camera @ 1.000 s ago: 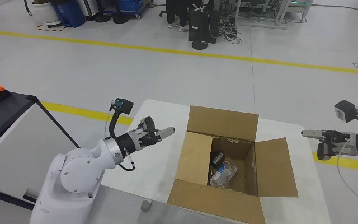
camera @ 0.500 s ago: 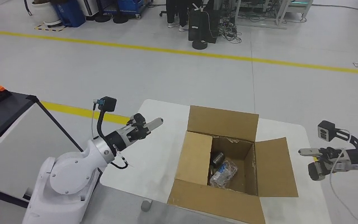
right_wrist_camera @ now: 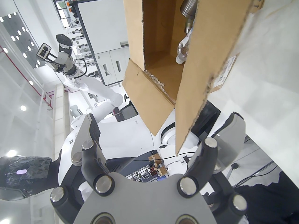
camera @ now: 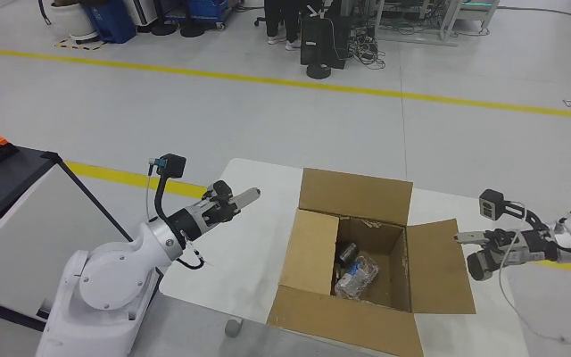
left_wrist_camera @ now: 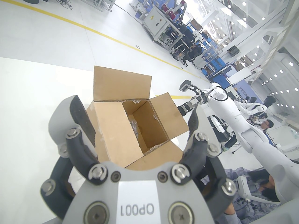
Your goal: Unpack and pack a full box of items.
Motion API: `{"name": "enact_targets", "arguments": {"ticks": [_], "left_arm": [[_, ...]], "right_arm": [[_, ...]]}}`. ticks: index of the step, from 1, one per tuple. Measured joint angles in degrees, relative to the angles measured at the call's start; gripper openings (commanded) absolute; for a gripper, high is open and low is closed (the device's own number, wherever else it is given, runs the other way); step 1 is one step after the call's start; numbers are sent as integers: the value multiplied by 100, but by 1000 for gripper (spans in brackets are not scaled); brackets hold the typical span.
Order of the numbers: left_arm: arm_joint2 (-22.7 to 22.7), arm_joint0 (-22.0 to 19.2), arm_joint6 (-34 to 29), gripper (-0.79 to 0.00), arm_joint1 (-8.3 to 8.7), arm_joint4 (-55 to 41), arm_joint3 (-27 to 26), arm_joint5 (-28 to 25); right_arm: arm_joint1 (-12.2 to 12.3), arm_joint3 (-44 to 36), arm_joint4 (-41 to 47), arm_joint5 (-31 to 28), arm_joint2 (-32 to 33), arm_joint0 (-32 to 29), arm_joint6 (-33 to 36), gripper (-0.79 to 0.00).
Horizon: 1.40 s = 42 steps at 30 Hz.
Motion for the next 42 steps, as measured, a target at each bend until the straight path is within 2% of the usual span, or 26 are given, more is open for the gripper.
{"name": "enact_targets", "arguments": {"ticks": [10, 16, 22, 28, 42], "left_arm": [[0, 0, 0, 0, 0, 0, 0, 0], [0, 0, 0, 0, 0, 0, 0, 0], [0, 0, 0, 0, 0, 0, 0, 0], [0, 0, 0, 0, 0, 0, 0, 0], [0, 0, 0, 0, 0, 0, 0, 0]], "right_arm": [[-298, -48, 194, -106, -335, 458, -4, 0], [-366, -383, 269, -124, -505, 767, -4, 0], [-533, -735, 24, 24, -755, 1177, -4, 0], [-842, -658, -162, 210, -1122, 1550, -4, 0], [-1818, 367, -767, 759, -2170, 2234, -4, 0]]}}
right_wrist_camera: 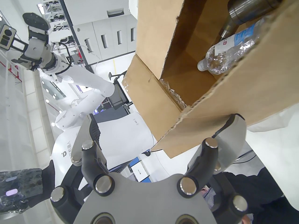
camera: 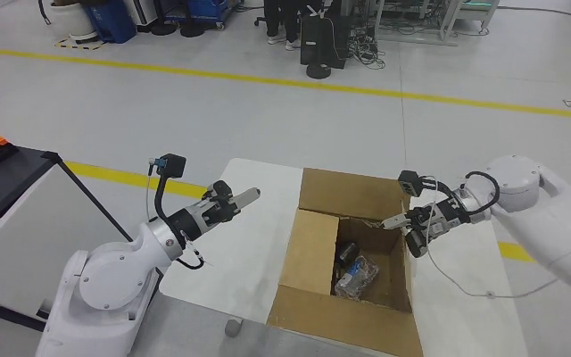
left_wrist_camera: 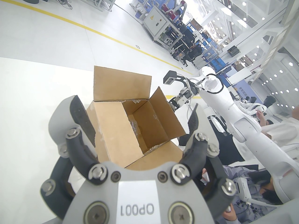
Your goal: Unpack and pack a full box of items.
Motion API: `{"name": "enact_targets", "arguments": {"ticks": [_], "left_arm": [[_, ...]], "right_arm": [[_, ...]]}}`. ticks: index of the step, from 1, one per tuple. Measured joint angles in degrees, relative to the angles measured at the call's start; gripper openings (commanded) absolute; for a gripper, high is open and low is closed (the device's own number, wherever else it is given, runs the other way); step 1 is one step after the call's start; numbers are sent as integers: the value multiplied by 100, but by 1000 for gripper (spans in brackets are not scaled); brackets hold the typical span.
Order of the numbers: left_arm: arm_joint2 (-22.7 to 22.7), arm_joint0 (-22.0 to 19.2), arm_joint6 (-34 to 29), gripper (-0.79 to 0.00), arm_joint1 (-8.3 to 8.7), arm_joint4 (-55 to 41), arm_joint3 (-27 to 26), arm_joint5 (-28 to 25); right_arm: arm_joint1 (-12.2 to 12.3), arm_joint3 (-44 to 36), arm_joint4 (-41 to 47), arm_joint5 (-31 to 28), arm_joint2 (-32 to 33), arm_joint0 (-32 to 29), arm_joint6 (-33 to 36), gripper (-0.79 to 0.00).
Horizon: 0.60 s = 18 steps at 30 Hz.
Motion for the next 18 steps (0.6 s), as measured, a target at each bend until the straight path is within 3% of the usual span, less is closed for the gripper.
{"name": "enact_targets", "arguments": {"ticks": [8, 18], "left_arm": [[0, 0, 0, 0, 0, 0, 0, 0], [0, 0, 0, 0, 0, 0, 0, 0]], "right_arm": [[-371, 440, -356, 251, -412, 201, 0, 0], [-647, 693, -532, 235, -836, 290, 0, 0]]}}
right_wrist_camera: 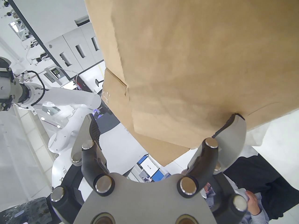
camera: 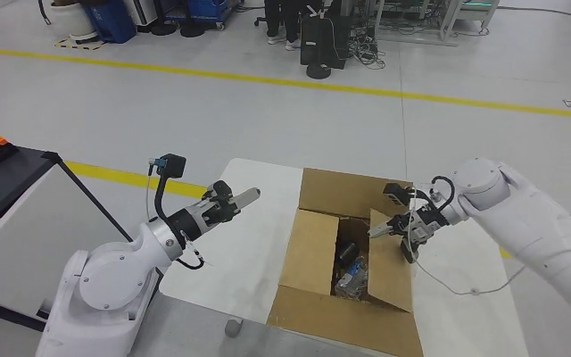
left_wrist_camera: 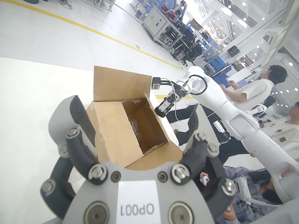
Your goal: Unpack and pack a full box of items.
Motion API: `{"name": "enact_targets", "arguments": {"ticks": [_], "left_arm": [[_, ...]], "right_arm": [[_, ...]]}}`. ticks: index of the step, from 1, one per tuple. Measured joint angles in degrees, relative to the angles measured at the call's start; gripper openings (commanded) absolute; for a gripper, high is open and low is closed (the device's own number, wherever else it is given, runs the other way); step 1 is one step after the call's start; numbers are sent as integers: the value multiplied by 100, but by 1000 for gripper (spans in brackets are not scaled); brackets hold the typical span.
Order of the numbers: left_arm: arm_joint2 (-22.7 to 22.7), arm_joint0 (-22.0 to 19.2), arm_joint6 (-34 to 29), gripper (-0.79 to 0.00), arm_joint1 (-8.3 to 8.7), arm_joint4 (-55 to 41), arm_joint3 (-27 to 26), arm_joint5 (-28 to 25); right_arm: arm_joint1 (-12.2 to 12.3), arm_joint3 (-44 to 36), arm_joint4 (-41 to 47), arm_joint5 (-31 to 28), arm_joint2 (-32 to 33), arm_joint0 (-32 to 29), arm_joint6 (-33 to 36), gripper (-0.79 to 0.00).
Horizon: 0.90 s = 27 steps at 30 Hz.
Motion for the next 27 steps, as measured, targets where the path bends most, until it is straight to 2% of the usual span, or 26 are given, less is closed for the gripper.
{"name": "enact_targets", "arguments": {"ticks": [10, 15, 19, 27], "left_arm": [[0, 0, 0, 0, 0, 0, 0, 0], [0, 0, 0, 0, 0, 0, 0, 0], [0, 0, 0, 0, 0, 0, 0, 0], [0, 0, 0, 0, 0, 0, 0, 0]], "right_arm": [[-105, 55, 42, -178, -301, 136, 0, 0], [67, -133, 416, -573, -242, 361, 0, 0], [404, -374, 807, -824, -154, 559, 0, 0], [1463, -733, 1621, -1326, 182, 708, 0, 0]]}}
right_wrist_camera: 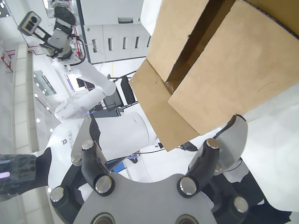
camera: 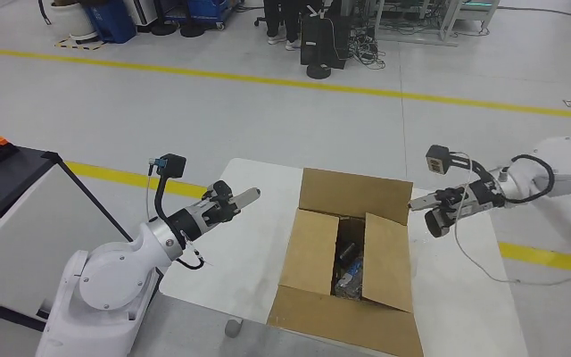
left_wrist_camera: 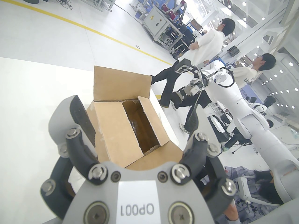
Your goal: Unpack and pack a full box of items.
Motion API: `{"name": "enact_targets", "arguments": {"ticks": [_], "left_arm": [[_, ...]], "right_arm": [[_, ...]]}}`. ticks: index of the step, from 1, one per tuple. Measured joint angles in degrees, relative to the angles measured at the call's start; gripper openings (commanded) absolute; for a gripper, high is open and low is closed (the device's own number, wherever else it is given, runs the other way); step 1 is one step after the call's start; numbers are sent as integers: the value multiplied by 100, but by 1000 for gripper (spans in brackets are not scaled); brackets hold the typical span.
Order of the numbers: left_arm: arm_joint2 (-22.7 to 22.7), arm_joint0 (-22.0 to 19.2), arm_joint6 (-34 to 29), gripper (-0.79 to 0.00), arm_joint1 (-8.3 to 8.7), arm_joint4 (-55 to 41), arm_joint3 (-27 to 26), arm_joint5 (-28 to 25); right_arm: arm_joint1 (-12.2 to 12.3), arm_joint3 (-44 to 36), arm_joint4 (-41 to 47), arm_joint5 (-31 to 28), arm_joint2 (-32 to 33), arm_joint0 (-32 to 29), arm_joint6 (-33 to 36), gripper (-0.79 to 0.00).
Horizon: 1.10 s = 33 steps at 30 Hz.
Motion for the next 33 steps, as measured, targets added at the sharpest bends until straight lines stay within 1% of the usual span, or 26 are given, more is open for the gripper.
{"name": "enact_targets", "arguments": {"ticks": [5, 8, 11, 12, 24, 27, 30, 33], "left_arm": [[0, 0, 0, 0, 0, 0, 0, 0], [0, 0, 0, 0, 0, 0, 0, 0], [0, 0, 0, 0, 0, 0, 0, 0], [0, 0, 0, 0, 0, 0, 0, 0], [-3, 3, 5, 0, 0, 4, 3, 0], [-46, 123, 55, 0, 13, 139, 34, 43], [-117, 267, -172, 0, 34, 14, -45, 150], [-169, 445, -657, 0, 65, -212, -119, 350]], "right_arm": [[659, -53, 354, -207, 194, -132, 0, 0], [963, -48, 562, -272, 273, -268, 0, 0], [1191, -93, 761, -308, 328, -411, 0, 0], [1230, -114, 798, -309, 333, -441, 0, 0], [1241, -124, 809, -305, 333, -451, 0, 0], [1241, -124, 809, -305, 333, -451, 0, 0], [1241, -124, 809, -305, 333, -451, 0, 0], [1241, -124, 809, -305, 333, -451, 0, 0]]}}
